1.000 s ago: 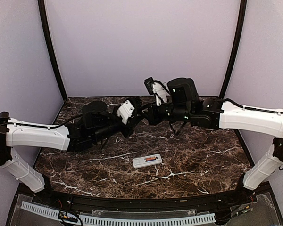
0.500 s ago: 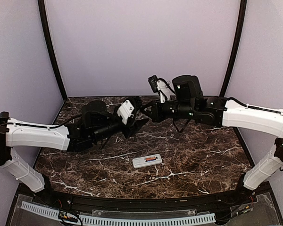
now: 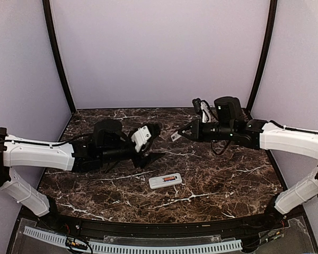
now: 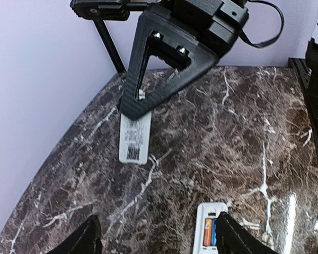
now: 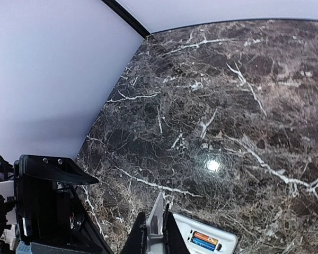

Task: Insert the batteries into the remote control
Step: Hold the remote control without the battery cover at the center of the board.

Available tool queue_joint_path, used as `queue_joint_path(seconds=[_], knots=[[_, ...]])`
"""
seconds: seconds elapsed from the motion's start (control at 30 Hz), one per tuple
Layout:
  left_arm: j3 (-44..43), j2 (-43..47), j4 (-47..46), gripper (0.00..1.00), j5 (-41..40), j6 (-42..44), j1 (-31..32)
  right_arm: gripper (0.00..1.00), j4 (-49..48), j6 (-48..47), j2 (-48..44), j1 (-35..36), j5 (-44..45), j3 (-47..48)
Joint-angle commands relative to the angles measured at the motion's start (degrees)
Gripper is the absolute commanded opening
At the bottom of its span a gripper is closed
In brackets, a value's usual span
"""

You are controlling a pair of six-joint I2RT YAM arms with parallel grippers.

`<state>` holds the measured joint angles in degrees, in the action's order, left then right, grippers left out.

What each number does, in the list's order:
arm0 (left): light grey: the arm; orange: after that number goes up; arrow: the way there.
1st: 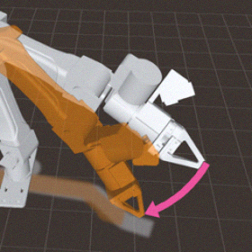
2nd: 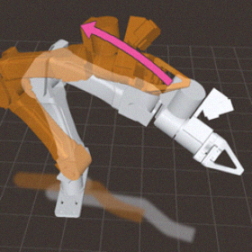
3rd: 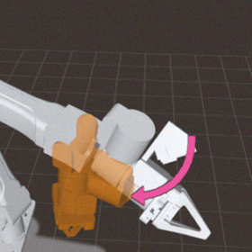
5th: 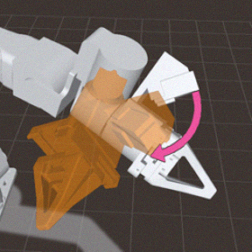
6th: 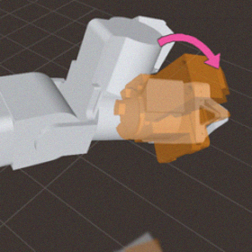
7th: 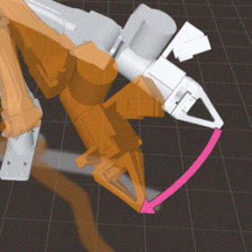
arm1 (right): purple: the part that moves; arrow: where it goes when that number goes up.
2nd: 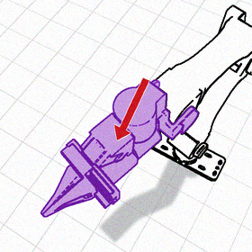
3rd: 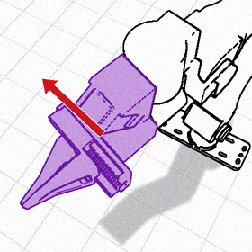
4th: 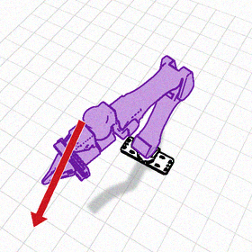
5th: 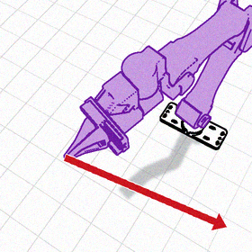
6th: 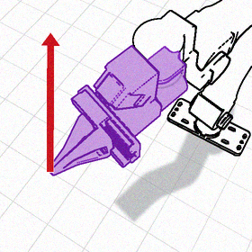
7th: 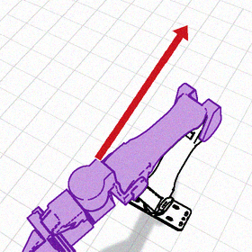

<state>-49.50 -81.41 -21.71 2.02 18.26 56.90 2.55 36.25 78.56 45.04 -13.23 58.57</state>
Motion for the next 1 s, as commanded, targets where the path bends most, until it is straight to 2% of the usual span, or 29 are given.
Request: queue_joint_path(seconds=[0.0, 0.1, 0.27, 0.47, 0.6, 0.8, 0.97], knots=[[2.67, 1.01, 12.26, 0.74, 4.2, -0.8, -1.4, 0.0, -7.11, 7.6, -1.66, -3.11, -7.17, -7.1], [2.63, -1.91, 16.67, 0.76, 4.32, 0.71, -1.77, 0.0, -11.21, 9.86, -1.32, -3.56, -8.41, -11.17], [1.96, -8.01, 16.76, 0.78, 6.18, 1.01, -1.75, 0.0, -15.72, 12.29, 0.95, -3.56, -10.06, -15.49], [-3.48, -14.01, 25.08, 0.82, 11.08, -0.37, -1.69, 0.0, -17.94, 14.57, 3.03, -3.48, -13.52, -18.96], [-4.87, -13.92, 27.5, 0.83, 8.92, 0.07, -1.66, 0.0, -15.3, 14.63, 0.1, -3.38, -10.95, -21.17], [-4.48, -16.14, 26.25, 0.84, 8.01, 1.65, -1.7, 0.0, -11.71, 16.36, -6.42, -3.38, -8.09, -24.21], [-4.33, -17.58, 23.79, 0.84, 7.57, 1.53, -1.73, 0.0, -5.99, 15.3, -10.51, -3.39, -6.12, -22.87]])
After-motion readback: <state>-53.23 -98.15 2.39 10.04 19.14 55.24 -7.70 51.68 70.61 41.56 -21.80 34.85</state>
